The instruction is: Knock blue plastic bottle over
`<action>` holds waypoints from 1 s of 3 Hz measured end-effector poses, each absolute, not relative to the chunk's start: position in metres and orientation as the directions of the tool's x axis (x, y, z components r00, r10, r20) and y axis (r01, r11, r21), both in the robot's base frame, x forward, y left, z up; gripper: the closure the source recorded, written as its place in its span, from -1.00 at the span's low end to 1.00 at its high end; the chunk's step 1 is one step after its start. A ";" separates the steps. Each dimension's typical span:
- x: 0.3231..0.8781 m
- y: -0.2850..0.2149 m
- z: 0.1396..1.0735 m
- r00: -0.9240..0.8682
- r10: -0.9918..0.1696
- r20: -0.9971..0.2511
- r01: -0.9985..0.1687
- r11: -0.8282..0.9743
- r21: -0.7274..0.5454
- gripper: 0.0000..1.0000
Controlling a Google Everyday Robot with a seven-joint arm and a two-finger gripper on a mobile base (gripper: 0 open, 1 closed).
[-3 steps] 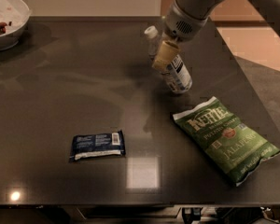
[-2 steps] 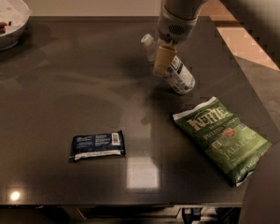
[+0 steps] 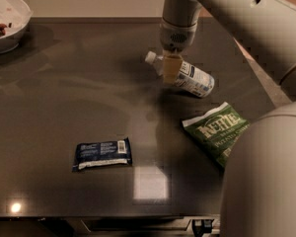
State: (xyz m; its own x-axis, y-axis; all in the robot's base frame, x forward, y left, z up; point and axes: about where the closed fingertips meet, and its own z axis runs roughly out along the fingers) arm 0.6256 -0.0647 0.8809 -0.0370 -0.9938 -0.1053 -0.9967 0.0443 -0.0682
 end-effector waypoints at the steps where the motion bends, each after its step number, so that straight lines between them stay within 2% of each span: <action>1: 0.625 -0.059 0.876 -0.004 -0.995 -0.104 -0.998 0.010 -0.057 -0.76; 2: 0.635 -0.054 0.874 -0.003 -0.992 -0.122 -0.996 0.014 -0.088 -1.00; 3: 0.635 -0.054 0.874 -0.003 -0.992 -0.123 -0.996 0.014 -0.088 -1.00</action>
Offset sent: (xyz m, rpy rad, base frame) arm -0.0003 0.0044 -0.0042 -0.0012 0.0096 0.0287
